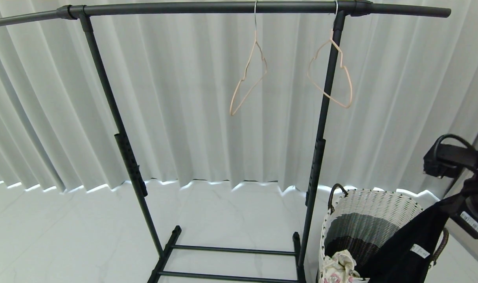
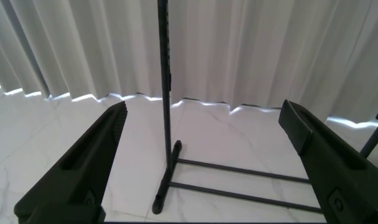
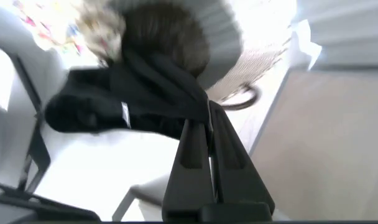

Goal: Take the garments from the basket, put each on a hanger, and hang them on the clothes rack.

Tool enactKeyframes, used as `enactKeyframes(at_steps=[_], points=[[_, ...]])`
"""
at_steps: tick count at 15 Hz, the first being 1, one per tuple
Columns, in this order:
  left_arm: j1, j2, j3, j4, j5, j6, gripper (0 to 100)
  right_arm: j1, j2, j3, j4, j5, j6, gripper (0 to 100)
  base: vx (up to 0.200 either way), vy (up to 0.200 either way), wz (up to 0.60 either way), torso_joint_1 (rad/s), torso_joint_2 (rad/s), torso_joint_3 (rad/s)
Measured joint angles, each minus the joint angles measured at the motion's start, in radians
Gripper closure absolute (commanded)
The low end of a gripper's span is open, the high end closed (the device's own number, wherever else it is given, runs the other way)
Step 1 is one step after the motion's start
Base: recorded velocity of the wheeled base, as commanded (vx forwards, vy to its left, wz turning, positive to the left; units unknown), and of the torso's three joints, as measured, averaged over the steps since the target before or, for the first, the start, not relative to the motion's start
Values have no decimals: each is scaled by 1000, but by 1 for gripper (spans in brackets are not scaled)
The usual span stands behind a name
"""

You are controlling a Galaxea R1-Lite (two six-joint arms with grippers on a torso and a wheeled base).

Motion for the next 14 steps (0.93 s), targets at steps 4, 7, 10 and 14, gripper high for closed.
enactKeyframes(at_steps=[4, 7, 10, 14], points=[[1, 0, 0, 0, 0, 3, 0, 77, -78, -127, 60, 2, 2, 100, -200, 0, 0, -5, 1, 4], [0, 0, 0, -1, 0, 4, 0, 116, -90, -162, 60, 4, 2, 100, -200, 0, 0, 1, 4, 2], [1, 0, 0, 0, 0, 7, 0, 149, -82, -180, 57, 6, 4, 100, -133, 0, 0, -2, 0, 2], [0, 0, 0, -1, 0, 6, 0, 195, -47, -203, 45, 57, 26, 100, 0, 0, 0, 0, 0, 0]])
